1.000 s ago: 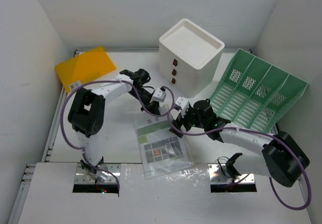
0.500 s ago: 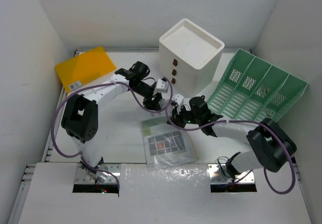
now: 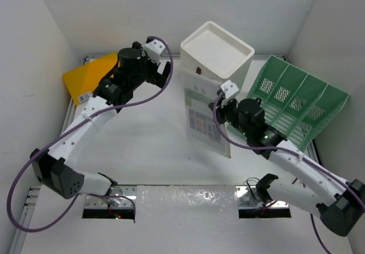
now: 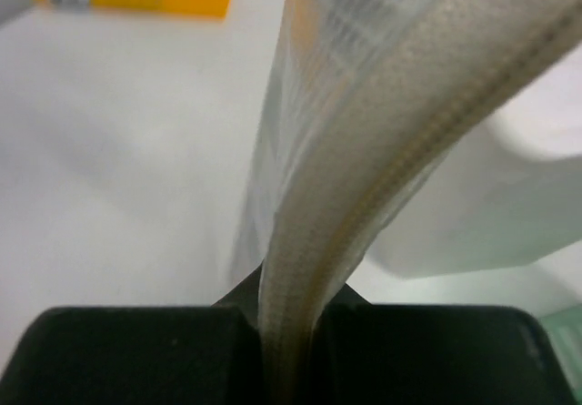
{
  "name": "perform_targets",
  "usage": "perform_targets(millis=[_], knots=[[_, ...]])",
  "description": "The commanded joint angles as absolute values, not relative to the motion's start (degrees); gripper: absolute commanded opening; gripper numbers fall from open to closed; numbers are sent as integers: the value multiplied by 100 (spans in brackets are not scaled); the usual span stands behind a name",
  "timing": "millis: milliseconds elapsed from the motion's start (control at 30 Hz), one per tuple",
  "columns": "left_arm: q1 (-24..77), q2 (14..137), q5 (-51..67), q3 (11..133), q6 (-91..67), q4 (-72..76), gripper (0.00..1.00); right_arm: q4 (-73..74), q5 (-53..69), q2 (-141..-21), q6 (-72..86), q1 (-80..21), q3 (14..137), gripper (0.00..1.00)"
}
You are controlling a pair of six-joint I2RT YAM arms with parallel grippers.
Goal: Organize the desk
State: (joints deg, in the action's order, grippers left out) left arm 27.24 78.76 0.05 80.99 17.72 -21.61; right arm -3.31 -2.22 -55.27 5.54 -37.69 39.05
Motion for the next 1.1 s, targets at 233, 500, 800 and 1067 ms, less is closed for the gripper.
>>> perform_targets(millis=[233, 500, 800, 1067], knots=[[2725, 7392, -1679, 7489, 853, -1503, 100, -562, -2179, -4957, -369, -3797, 6581, 0], [2733, 7400, -2214, 7251, 914, -1283, 100, -3707, -5630, -5676, -3466, -3797, 6882, 0], [2725, 7392, -2189, 7102, 1002, -1187, 100, -6841, -6390, -6873, -6180, -3797, 6513, 0], [2733, 7400, -2145, 7031, 1046, -1169, 100, -6354, -6381, -6653, -5423, -3674, 6267, 0]])
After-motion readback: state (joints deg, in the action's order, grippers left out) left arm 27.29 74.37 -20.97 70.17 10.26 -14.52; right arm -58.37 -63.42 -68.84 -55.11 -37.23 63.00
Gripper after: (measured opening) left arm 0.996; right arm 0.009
